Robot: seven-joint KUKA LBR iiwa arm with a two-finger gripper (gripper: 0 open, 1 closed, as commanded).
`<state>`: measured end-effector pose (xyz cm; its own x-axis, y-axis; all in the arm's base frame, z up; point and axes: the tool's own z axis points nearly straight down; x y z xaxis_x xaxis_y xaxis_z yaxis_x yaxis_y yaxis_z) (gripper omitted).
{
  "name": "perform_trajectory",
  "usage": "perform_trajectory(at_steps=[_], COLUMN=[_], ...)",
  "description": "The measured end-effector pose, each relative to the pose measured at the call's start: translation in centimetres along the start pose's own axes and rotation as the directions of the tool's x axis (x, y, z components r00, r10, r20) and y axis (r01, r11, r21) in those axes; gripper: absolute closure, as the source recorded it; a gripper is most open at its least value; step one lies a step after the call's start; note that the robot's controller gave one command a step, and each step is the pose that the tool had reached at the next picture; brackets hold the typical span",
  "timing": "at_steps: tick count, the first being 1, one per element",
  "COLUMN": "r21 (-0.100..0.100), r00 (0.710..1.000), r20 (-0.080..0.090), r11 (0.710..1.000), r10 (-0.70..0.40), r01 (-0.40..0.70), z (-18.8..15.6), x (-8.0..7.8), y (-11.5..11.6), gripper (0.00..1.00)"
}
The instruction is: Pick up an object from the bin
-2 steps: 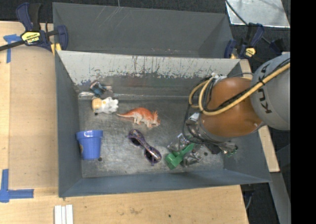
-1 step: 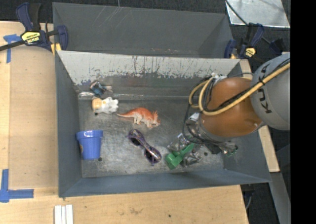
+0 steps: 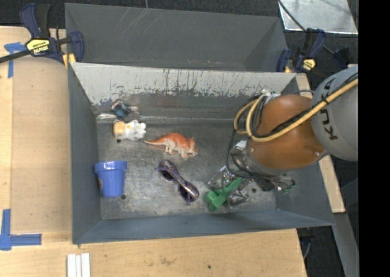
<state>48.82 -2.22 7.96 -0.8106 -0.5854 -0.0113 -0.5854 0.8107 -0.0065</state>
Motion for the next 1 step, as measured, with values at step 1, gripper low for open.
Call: perform_trajectory(at_steps=[1], r21=[-0.007], r00=[1.0], r20=[-0.012], r11=[1.0], r10=[0.0], r01=[0.0], z=[-1.41], x=[0.2], y=[0.12], gripper=[1.0])
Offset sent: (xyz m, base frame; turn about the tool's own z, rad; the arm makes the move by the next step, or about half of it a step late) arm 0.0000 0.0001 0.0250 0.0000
